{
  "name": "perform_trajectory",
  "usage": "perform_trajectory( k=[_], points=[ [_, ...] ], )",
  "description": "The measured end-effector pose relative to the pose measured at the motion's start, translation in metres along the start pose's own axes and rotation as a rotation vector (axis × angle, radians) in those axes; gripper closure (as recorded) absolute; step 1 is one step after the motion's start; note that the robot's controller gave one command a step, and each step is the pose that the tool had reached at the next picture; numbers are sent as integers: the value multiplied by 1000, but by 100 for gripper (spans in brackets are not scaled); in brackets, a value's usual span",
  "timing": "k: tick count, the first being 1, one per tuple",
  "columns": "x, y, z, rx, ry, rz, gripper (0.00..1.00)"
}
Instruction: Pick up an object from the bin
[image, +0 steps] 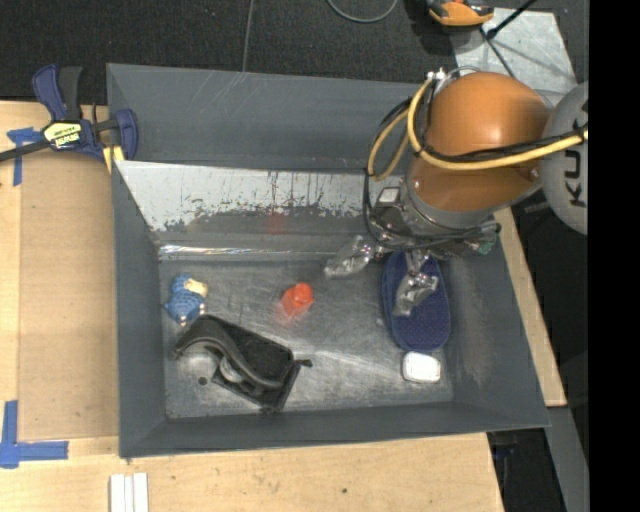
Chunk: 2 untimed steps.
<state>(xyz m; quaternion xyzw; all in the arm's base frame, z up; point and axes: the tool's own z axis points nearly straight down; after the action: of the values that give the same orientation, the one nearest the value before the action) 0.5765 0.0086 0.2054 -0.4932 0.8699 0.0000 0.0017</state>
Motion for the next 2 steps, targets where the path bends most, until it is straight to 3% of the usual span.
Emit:
perform_trajectory(
  k=[1, 2],
  points=[
    [-69, 17, 120, -7, 2, 68, 0],
    [-68, 13, 115, 1, -3, 72, 100]
  ],
)
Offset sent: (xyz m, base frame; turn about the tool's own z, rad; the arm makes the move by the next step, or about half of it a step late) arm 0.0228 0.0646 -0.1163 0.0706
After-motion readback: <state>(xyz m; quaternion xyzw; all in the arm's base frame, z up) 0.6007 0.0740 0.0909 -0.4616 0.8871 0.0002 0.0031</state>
